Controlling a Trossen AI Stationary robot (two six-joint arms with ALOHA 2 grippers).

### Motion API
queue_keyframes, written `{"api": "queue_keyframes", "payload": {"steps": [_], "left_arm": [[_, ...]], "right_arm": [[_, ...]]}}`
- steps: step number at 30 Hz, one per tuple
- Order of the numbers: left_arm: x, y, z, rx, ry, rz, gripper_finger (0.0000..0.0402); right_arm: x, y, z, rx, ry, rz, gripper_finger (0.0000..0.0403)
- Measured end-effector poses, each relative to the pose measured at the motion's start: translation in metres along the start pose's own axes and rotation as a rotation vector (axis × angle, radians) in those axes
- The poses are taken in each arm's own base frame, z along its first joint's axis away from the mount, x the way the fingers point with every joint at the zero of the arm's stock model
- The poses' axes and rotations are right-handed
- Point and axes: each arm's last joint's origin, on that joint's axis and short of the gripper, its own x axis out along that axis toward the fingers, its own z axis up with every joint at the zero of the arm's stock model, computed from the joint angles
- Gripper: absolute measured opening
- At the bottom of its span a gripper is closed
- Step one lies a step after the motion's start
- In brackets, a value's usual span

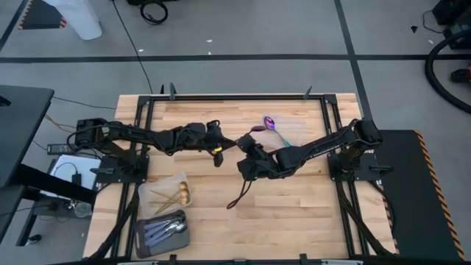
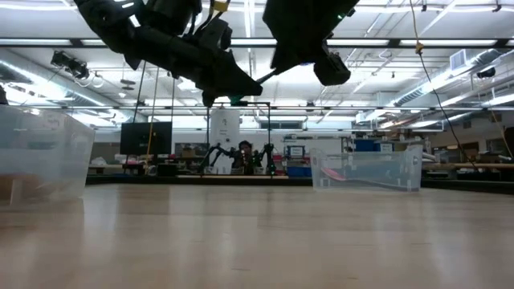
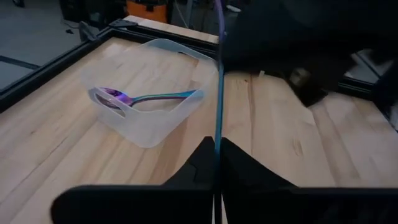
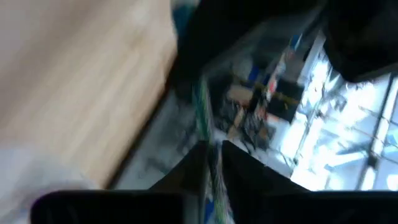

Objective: Sort silverware by color (type)
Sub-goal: Put the blue spoon into the top transparent bin

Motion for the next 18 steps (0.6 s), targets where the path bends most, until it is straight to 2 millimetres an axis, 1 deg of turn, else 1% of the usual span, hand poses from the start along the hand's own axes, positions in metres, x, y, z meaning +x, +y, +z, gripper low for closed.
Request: {"api": "queue_keyframes", "payload": {"steps": [4,8,11,14,18], "left_arm": [[0.000,-0.001,0.000,-0.009,-0.003,0.026,0.0012],[0.000,-0.001,-0.001,-0.005,-0.006,0.045,0.0012],[0.000,-0.001,0.000,0.011,-0.014,0.045,0.0012],[0.000,0.000,0.000,0.015,-0.019,0.082,0.0012],[0.000,0.002,0.000,0.033,-0.028,0.134,0.0012]], "right_arm": [[-0.002,-0.002,0.004,0.060,-0.058,0.004,0.0105],[-0.005,-0.007,0.008,0.116,-0.081,-0.033,0.0169],[-0.008,-0.010,0.011,0.142,-0.101,-0.055,0.0208],[-0.011,-0.010,0.012,0.209,-0.104,-0.057,0.0231],[-0.013,-0.009,0.012,0.365,-0.090,-0.061,0.0236]]}}
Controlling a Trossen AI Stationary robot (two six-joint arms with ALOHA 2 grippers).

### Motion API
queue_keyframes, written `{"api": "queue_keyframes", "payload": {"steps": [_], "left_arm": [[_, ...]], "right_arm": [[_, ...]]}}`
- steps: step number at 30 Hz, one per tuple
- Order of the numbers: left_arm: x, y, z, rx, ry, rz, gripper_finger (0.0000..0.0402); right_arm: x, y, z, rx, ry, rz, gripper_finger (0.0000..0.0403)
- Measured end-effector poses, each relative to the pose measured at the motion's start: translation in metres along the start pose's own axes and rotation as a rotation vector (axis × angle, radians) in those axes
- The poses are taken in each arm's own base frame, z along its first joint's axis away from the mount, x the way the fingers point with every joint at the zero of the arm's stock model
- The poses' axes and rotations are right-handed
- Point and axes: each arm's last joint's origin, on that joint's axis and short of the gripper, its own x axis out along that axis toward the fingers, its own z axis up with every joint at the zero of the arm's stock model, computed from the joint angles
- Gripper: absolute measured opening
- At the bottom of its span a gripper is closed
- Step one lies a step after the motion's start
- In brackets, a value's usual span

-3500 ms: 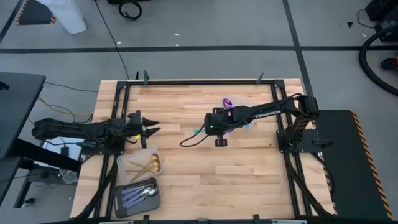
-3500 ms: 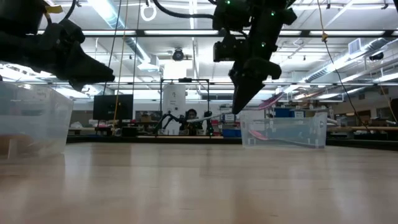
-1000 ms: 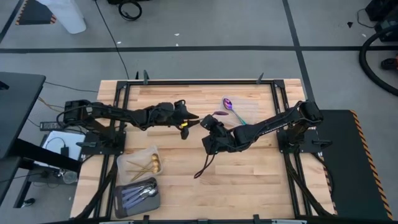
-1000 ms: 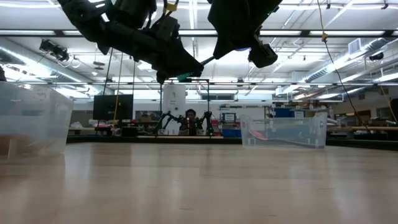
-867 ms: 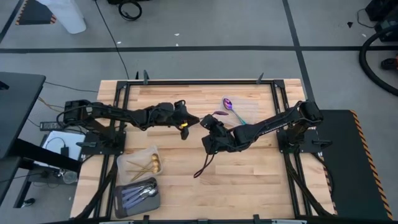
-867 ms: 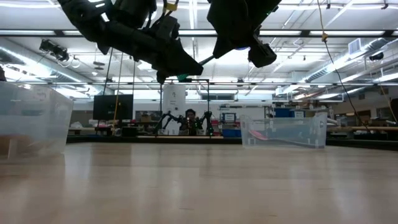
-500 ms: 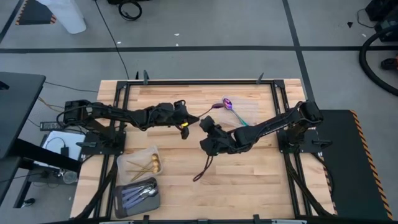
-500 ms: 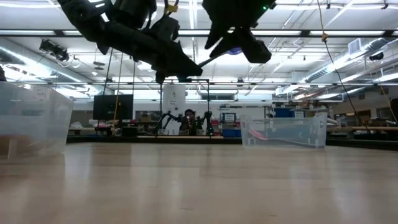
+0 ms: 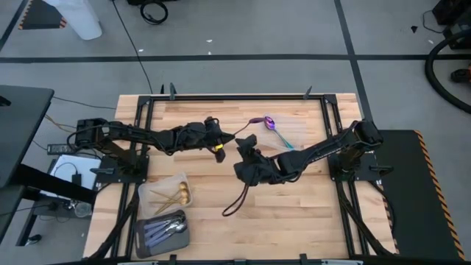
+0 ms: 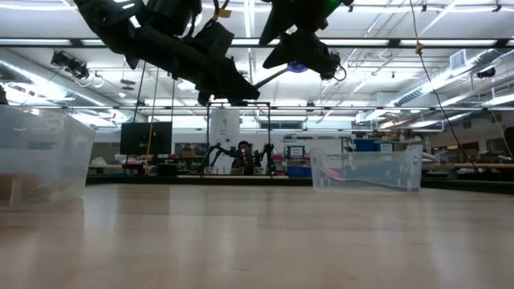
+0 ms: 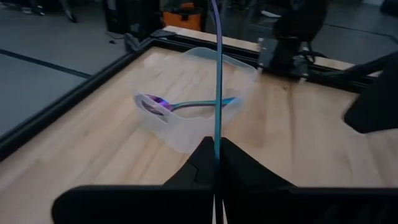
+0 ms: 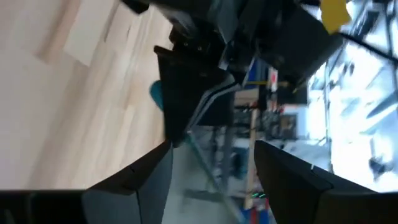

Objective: Sort silverware by color (type)
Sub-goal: Put the blue spoon into the top transparent bin

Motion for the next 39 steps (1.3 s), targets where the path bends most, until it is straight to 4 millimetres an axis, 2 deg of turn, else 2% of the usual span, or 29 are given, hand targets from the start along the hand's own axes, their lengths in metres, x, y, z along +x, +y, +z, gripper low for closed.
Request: {"api": "queue_keyframes", "payload": {"steps": [5,12,21,30,39], "left_arm": [[-0.001,-0.002,0.001,0.021,-0.025,0.053,0.0012],[-0.003,-0.012,0.006,0.066,-0.089,0.058,0.0012],[-0.004,-0.014,0.013,0.090,-0.162,0.046,0.0012],[-0.006,-0.020,0.022,0.091,-0.256,-0.069,0.0013],[-0.010,-0.031,0.025,0.112,-0.308,-0.118,0.0012]], "right_arm": [[-0.002,0.004,-0.006,0.237,0.022,0.044,0.0223],[-0.007,-0.009,-0.028,0.574,0.050,0.208,0.0200],[-0.027,-0.019,-0.057,0.836,-0.024,0.230,0.0183],[-0.033,0.001,-0.091,1.074,-0.269,0.232,0.0182],[-0.024,0.000,-0.122,1.249,-0.659,0.143,0.0182]]}}
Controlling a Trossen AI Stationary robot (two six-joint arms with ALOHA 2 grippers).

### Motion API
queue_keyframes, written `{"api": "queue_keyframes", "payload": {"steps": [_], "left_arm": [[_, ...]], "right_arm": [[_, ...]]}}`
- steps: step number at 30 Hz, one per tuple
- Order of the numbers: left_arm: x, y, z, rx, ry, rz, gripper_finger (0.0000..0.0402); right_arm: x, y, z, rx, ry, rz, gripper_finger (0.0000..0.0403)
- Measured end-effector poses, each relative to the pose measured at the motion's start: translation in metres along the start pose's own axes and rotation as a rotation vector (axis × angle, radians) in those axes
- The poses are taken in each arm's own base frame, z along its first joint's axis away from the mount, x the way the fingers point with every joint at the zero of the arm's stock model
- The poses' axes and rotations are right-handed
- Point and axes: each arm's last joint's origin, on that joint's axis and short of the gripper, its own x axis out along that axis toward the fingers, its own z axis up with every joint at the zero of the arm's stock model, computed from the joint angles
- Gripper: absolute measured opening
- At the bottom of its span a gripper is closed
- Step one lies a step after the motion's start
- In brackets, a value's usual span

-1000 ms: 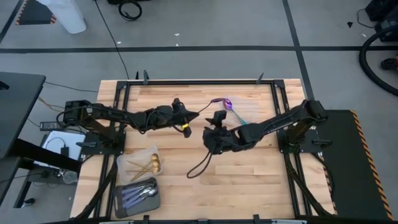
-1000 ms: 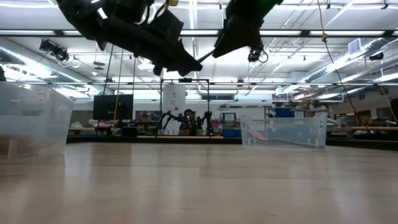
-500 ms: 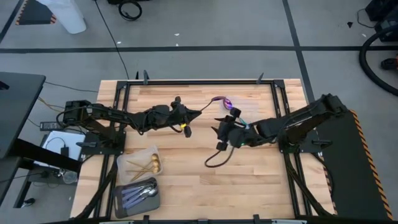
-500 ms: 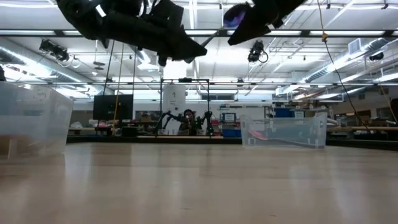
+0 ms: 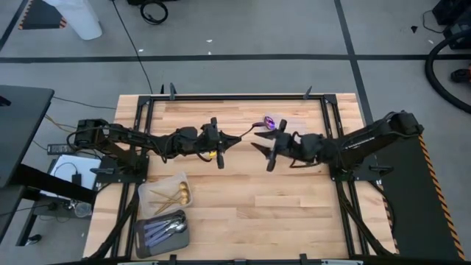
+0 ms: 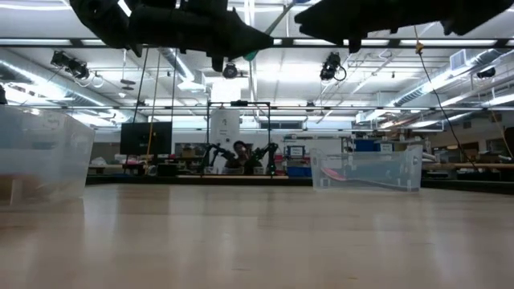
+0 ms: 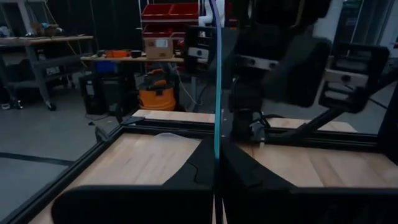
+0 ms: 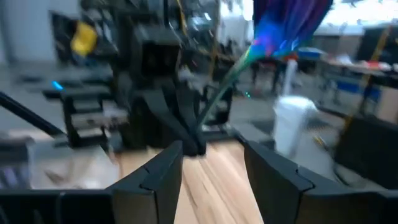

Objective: Sort silverware by color (type)
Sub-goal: Put the blue spoon into the top transparent bin

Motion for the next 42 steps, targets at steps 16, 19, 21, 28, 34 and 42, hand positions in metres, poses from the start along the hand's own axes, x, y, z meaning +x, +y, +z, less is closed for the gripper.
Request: {"api": "queue_keyframes", "payload": {"steps": [16,19,21,28,34,42], "left_arm": [[-0.002,-0.006,0.003,0.011,-0.025,0.164,0.0013],[-0.003,-0.009,0.001,0.036,-0.010,0.204,0.0013],[-0.003,-0.012,-0.001,0.038,-0.004,0.228,0.0014],[-0.007,-0.021,-0.003,0.091,0.015,0.369,0.0014],[-0.010,-0.025,-0.003,0.145,0.031,0.469,0.0015],[-0.007,-0.025,-0.010,0.257,0.069,0.558,0.0015]], "right_arm": [[0.034,-0.019,-0.016,0.016,-0.154,0.018,0.0163],[0.047,-0.017,-0.017,-0.017,-0.142,0.008,0.0161],[0.055,-0.015,-0.015,-0.032,-0.148,0.006,0.0160],[0.068,-0.015,-0.008,-0.028,-0.170,-0.030,0.0160],[0.069,-0.021,-0.002,0.005,-0.227,-0.080,0.0143],[0.073,-0.037,-0.001,0.148,-0.264,-0.001,0.0108]]}}
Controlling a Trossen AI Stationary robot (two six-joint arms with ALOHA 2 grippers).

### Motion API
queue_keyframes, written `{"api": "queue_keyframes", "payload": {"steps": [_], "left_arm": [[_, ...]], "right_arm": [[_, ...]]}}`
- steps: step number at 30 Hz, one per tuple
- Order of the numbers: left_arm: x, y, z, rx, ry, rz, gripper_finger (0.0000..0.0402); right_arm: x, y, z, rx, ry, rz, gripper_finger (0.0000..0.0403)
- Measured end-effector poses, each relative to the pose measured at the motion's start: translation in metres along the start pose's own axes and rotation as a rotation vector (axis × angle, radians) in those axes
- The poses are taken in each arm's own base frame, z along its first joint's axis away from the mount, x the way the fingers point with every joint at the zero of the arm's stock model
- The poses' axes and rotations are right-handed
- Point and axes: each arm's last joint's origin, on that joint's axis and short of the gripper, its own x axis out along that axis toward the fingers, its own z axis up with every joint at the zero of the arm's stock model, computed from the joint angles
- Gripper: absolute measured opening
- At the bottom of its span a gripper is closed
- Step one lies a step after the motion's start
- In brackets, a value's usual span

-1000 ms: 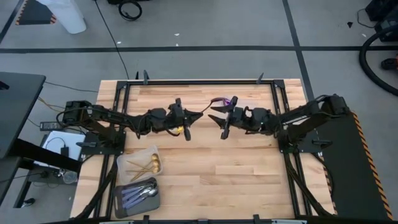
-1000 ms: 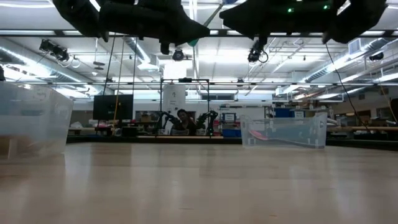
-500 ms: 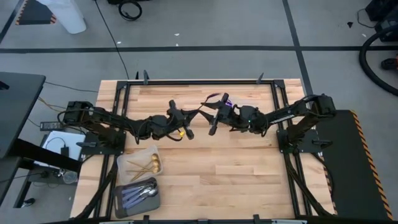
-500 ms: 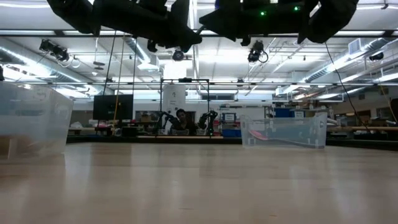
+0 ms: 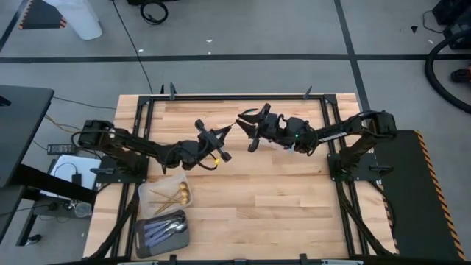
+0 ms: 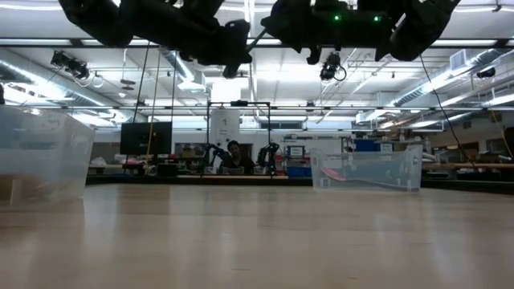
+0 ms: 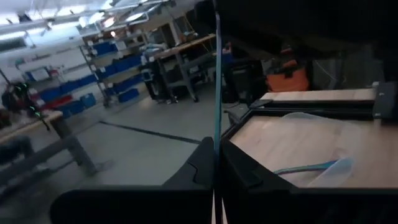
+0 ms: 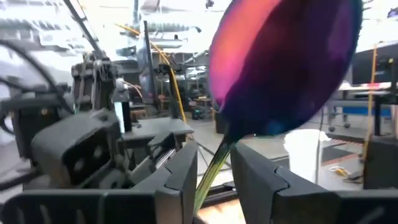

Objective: Sort silverware by color (type)
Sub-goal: Put the blue spoon into the top transparent bin

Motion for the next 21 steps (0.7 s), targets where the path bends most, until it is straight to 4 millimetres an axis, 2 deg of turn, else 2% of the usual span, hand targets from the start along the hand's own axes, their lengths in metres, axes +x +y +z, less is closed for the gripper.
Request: {"api": "queue_keyframes", "payload": {"steps": [5,10,17,21], "left_arm": [[0.004,-0.006,-0.008,0.082,-0.010,0.032,0.0015],[0.009,-0.009,-0.013,0.093,-0.036,0.062,0.0015],[0.012,-0.007,-0.013,0.094,-0.046,0.080,0.0015],[0.013,-0.006,-0.013,0.093,-0.049,0.075,0.0015]], "right_arm": [[0.002,-0.006,0.001,0.052,-0.008,0.039,0.0096],[0.002,-0.008,0.000,0.058,0.002,0.038,0.0087],[0.002,-0.007,-0.004,0.049,0.043,0.040,0.0083],[0.002,-0.008,-0.005,0.048,0.045,0.033,0.0065]]}}
